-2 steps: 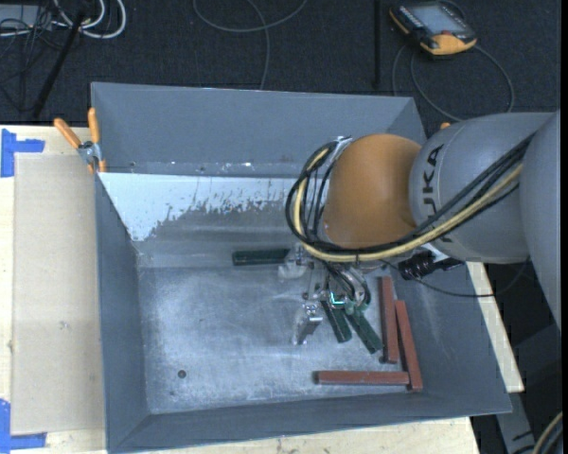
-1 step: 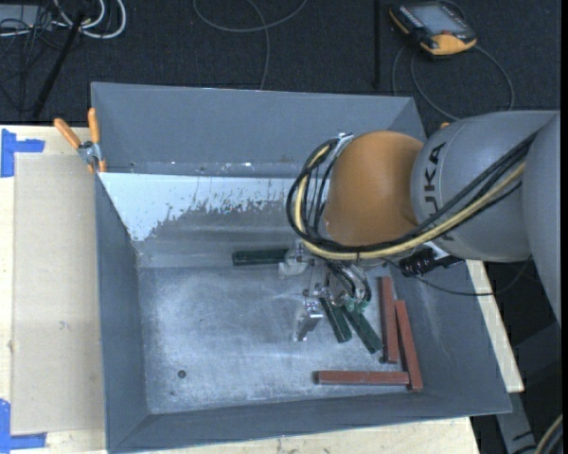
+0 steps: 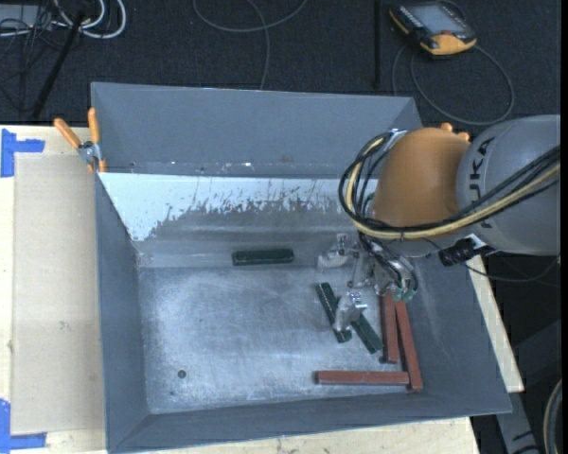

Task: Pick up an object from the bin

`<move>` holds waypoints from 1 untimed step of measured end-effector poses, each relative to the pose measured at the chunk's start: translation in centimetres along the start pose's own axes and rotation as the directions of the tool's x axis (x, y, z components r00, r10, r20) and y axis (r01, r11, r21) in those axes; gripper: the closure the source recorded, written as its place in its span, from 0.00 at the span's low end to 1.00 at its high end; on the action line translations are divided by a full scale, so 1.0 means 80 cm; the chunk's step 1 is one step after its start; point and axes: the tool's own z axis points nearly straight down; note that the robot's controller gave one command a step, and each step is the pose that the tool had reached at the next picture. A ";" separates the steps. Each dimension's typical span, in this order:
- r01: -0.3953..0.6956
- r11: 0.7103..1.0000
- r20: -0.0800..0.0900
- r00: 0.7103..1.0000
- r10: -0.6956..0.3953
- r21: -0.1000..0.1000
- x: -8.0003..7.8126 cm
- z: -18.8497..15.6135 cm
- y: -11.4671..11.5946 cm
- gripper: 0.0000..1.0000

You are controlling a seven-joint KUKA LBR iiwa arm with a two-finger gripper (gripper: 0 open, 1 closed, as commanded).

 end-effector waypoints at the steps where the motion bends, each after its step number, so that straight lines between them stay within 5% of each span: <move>1: 0.128 0.992 0.000 0.992 -0.128 -0.001 -0.026 -0.020 0.008 0.00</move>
Offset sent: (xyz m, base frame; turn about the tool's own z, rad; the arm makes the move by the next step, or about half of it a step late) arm -0.0092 -0.0505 -0.0010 0.0733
